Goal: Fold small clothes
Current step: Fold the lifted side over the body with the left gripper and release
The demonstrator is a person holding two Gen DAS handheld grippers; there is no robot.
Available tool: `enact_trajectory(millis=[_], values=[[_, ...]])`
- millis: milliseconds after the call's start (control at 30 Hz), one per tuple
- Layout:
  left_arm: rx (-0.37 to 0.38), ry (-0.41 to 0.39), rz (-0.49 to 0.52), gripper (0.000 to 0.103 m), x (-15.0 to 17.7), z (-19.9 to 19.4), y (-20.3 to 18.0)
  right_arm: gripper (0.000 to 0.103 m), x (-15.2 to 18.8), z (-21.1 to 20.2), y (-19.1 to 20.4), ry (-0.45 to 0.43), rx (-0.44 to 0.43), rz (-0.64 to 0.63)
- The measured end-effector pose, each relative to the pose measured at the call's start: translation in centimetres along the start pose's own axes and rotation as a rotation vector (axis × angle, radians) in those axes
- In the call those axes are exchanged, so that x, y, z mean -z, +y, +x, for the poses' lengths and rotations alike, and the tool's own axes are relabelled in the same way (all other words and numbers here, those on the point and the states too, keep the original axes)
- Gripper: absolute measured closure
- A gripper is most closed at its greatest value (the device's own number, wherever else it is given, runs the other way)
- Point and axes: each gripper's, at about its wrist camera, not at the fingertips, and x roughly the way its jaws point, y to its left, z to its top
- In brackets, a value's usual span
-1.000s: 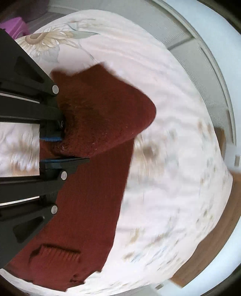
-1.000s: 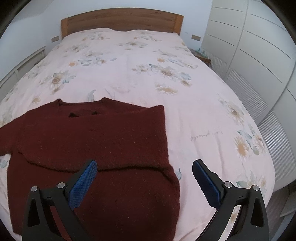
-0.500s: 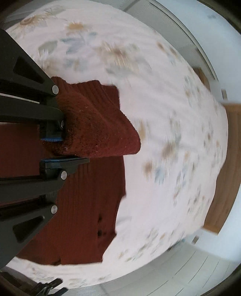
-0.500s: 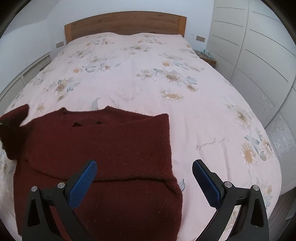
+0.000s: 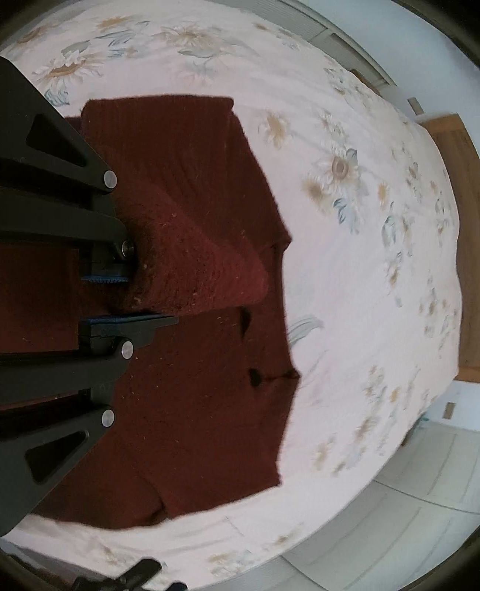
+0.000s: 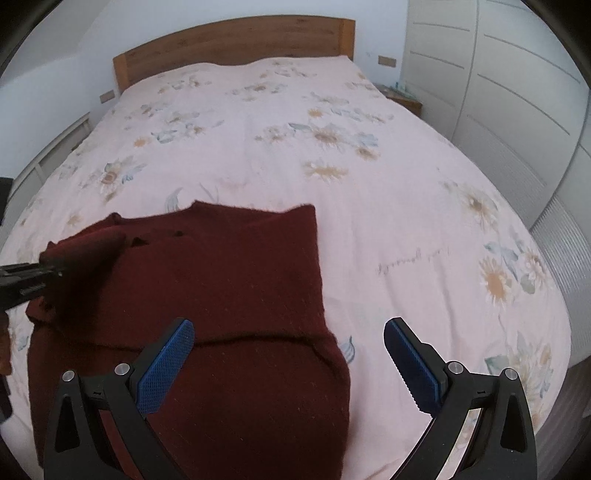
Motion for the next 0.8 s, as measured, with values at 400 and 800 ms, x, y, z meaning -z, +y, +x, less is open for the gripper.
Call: enact_trajectory(millis=[400, 800], values=[[-0.093, 0.133, 0.007, 0.087, 2.5, 5.7, -1.5, 0.0, 1.9, 1.4, -1.0, 0.056, -0.001, 0.027], [0.015, 0.172, -0.029, 0.001, 2.5, 3.8, 0.5, 0.0, 2.4, 1.3, -0.7, 0.068, -0.024, 0.028]])
